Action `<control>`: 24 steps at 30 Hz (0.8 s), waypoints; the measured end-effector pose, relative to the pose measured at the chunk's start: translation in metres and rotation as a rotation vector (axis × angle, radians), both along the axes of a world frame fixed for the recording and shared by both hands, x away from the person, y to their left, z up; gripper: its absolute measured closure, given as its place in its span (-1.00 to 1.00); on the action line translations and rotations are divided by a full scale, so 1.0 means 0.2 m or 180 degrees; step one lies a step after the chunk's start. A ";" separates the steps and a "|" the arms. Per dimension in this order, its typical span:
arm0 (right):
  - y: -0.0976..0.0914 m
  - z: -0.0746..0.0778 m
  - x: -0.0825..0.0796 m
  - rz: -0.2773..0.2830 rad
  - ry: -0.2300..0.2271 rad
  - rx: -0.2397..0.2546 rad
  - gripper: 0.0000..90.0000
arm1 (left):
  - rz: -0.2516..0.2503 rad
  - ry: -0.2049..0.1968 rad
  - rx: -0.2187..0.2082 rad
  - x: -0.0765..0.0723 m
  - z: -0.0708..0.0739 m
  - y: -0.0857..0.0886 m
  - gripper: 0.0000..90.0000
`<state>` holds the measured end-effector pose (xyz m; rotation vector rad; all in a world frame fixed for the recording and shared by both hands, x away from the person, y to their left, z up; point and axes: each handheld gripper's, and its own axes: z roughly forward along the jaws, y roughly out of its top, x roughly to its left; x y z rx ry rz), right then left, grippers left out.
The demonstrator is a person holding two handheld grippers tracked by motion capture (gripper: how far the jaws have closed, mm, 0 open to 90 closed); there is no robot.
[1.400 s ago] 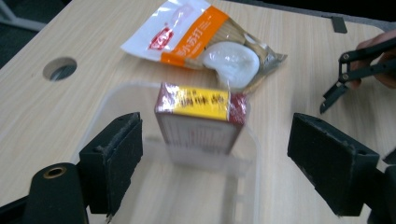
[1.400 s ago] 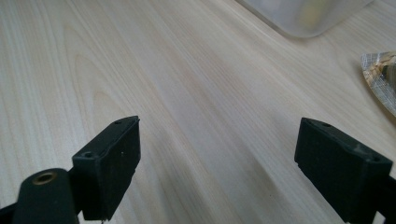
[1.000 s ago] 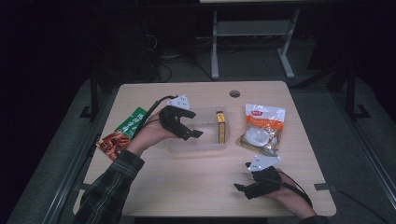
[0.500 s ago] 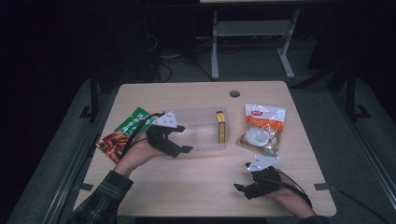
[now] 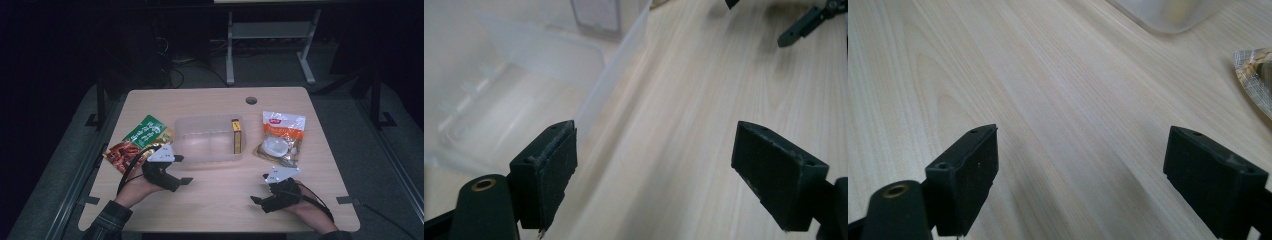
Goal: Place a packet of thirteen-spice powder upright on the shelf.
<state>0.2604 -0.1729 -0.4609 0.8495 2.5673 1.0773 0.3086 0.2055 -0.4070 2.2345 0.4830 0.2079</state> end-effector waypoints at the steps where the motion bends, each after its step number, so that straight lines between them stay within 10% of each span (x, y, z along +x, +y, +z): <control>1: 0.00 0.00 0.00 0.0000 0.0000 0.0000 -0.69 | 0.0012 0.0006 -0.0009 -0.01 -0.01 0.01 -0.60; 24: -0.04 -0.01 0.03 -0.0189 -0.0011 0.0200 -0.69 | 0.0283 0.0051 0.0055 -0.11 -0.08 0.28 -0.60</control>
